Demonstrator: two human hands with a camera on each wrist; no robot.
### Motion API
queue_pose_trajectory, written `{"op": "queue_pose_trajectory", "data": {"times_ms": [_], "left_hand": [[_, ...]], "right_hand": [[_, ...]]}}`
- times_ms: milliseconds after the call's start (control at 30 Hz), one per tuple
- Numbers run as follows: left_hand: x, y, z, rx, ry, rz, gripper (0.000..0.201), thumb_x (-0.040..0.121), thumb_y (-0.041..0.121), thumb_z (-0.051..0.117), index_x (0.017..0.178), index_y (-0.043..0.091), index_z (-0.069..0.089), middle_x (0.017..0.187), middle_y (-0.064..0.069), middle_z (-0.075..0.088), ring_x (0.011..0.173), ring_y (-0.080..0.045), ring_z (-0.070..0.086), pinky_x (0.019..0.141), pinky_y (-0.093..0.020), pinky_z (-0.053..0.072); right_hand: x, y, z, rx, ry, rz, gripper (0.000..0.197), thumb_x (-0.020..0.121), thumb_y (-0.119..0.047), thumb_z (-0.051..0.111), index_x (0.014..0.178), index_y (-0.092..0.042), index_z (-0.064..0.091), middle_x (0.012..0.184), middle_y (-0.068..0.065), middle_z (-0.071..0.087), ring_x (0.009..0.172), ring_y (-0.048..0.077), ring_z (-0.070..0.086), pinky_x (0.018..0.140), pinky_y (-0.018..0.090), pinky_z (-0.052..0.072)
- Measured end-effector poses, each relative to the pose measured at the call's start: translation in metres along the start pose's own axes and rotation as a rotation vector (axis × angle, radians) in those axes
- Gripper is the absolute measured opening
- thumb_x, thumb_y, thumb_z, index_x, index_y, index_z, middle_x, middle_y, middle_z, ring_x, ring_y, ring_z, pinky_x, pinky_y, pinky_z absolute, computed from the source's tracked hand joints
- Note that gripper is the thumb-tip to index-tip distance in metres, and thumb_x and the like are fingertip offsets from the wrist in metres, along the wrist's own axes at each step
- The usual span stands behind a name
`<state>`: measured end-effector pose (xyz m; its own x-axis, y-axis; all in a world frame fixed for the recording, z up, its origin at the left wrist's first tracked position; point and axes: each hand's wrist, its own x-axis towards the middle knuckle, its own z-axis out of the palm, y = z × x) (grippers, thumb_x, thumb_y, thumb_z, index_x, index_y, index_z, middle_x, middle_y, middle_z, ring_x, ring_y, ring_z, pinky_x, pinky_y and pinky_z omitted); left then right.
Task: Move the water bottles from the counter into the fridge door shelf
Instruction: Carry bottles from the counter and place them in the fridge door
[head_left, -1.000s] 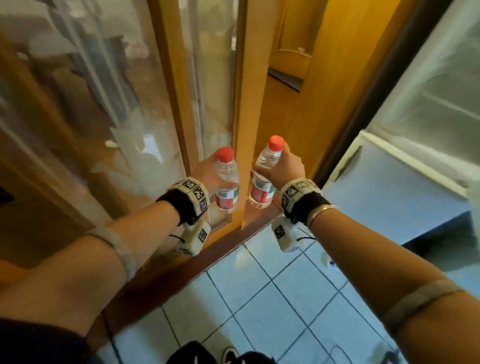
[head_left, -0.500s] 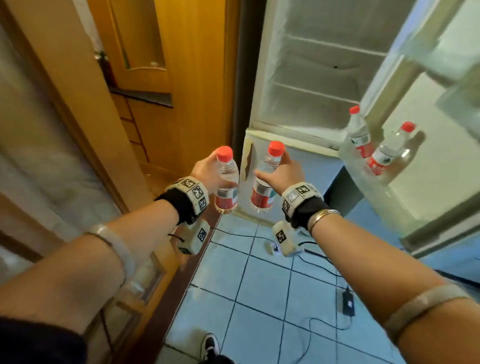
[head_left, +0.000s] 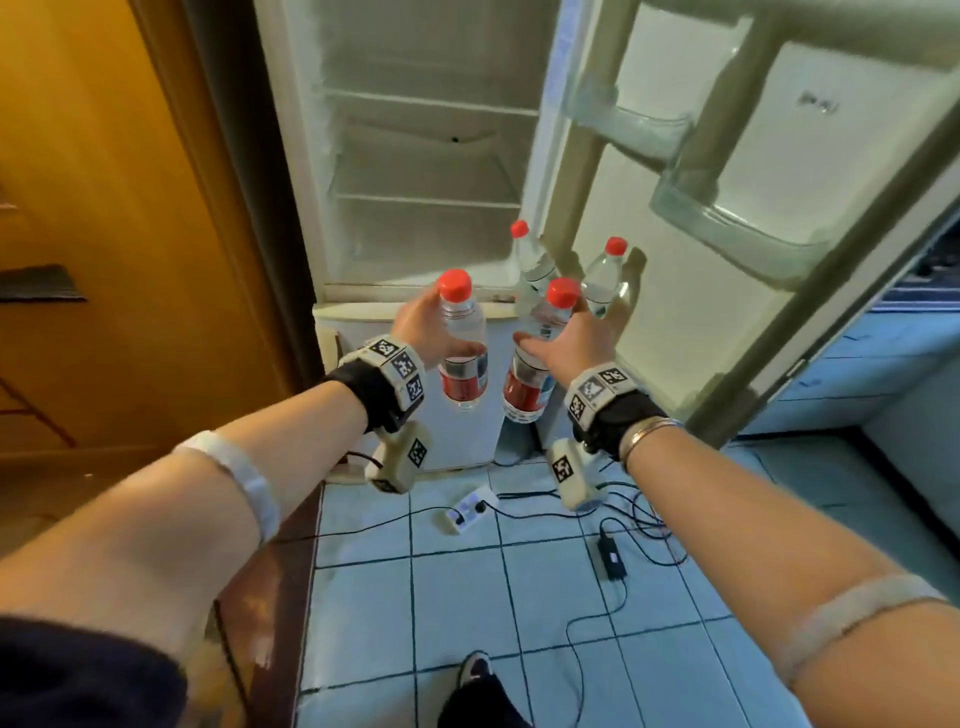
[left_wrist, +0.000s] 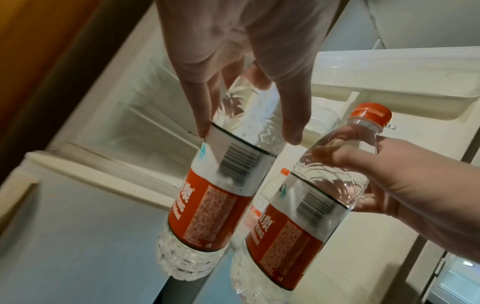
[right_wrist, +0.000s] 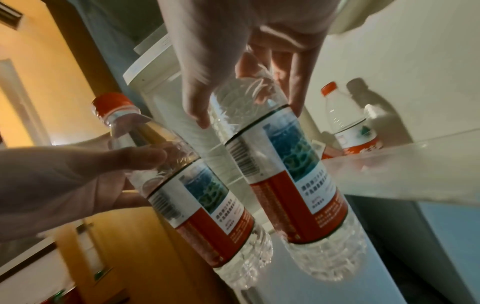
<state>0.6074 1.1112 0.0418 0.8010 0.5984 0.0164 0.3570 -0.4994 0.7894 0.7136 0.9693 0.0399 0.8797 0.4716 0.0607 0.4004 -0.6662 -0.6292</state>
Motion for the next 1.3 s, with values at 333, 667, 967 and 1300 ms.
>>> {"op": "queue_pose_trajectory", "data": {"times_ms": [333,667,967,1300], "left_hand": [[0.113,0.082,0.072,-0.128,-0.064,0.147,0.068,0.066,0.017,0.080,0.125,0.016,0.048,0.114,-0.004,0.063,0.107,-0.022,0.060,0.095,-0.034,0.046],[0.173,0.120,0.139,-0.133,-0.187,0.196,0.061,0.067,0.019,0.079,0.120,0.016,0.049,0.108,0.003,0.062,0.094,-0.017,0.060,0.087,-0.034,0.050],[0.194,0.098,0.178,-0.166,-0.294,0.146,0.074,0.065,0.014,0.080,0.128,0.016,0.043,0.121,-0.002,0.058,0.112,-0.020,0.053,0.094,-0.030,0.039],[0.206,0.058,0.181,-0.186,-0.272,0.099,0.069,0.069,0.031,0.077,0.125,0.007,0.044,0.125,-0.010,0.056,0.116,-0.025,0.051,0.102,-0.035,0.038]], "right_hand": [[0.082,0.053,-0.071,0.040,0.218,0.134,0.046,0.067,-0.050,0.074,0.096,-0.017,0.064,0.090,0.002,0.070,0.085,0.022,0.066,0.078,0.028,0.051],[0.123,0.098,-0.084,0.234,0.239,0.197,0.041,0.069,-0.021,0.079,0.104,-0.010,0.061,0.107,0.010,0.069,0.101,0.025,0.065,0.095,0.040,0.050],[0.132,0.131,-0.069,0.091,0.239,0.380,0.045,0.066,-0.039,0.079,0.100,-0.020,0.058,0.103,0.004,0.069,0.095,0.025,0.065,0.088,0.039,0.053],[0.135,0.133,-0.046,0.073,0.249,0.468,0.050,0.068,-0.038,0.079,0.104,-0.013,0.055,0.106,0.007,0.067,0.098,0.026,0.065,0.084,0.032,0.051]]}}
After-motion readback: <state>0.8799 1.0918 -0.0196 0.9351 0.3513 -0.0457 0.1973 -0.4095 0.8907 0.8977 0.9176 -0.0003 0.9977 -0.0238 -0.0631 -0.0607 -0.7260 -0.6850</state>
